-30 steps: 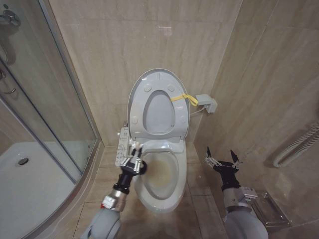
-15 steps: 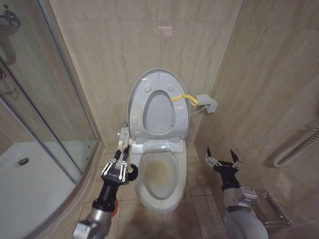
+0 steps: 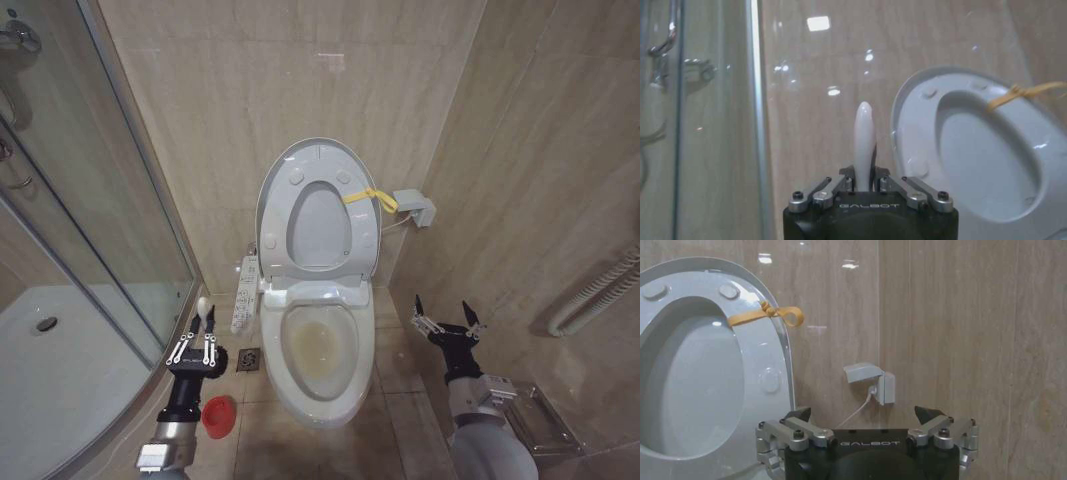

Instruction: Open the toilet lid, clean the toilet bowl with a toilet brush, close the toilet lid, and flush.

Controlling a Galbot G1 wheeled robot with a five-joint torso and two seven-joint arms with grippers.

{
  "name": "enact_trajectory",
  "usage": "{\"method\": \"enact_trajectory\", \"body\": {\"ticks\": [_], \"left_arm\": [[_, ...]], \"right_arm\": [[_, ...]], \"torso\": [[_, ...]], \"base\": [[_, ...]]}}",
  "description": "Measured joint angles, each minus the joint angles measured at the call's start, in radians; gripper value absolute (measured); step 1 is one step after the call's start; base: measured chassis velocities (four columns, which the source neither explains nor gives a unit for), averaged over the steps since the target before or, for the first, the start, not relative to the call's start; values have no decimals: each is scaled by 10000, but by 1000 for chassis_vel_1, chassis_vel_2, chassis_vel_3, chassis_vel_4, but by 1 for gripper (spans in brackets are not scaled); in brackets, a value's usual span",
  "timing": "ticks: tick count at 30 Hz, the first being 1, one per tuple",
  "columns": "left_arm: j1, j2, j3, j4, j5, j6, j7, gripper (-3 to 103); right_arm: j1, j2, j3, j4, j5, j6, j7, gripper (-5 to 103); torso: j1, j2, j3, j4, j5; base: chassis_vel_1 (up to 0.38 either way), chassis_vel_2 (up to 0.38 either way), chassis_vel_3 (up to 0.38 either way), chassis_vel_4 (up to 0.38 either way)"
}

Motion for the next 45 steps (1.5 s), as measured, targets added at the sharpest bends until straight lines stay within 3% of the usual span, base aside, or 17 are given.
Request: {"method": "enact_trajectory", "body": {"ticks": [9, 12, 22, 45], "left_arm": [[-844, -381, 165, 1834, -83, -374, -224, 19], [-1351, -553, 376, 3155, -161, -620, -350, 19], [-2476, -878, 1066, 5919, -393, -1226, -539, 19], [-4593, -1245, 1684, 9785, -488, -2159, -374, 19]], "right_arm": [[0, 0, 0, 0, 0, 0, 0, 100], [0, 0, 0, 0, 0, 0, 0, 100], [0, 0, 0, 0, 0, 0, 0, 100], [0, 0, 0, 0, 0, 0, 0, 100]], "torso": [[0, 0, 0, 0, 1], [0, 0, 0, 1, 1], [0, 0, 0, 0, 1], [0, 0, 0, 0, 2]], "base": [[0, 0, 0, 0], [0, 0, 0, 0], [0, 0, 0, 0], [0, 0, 0, 0]]}}
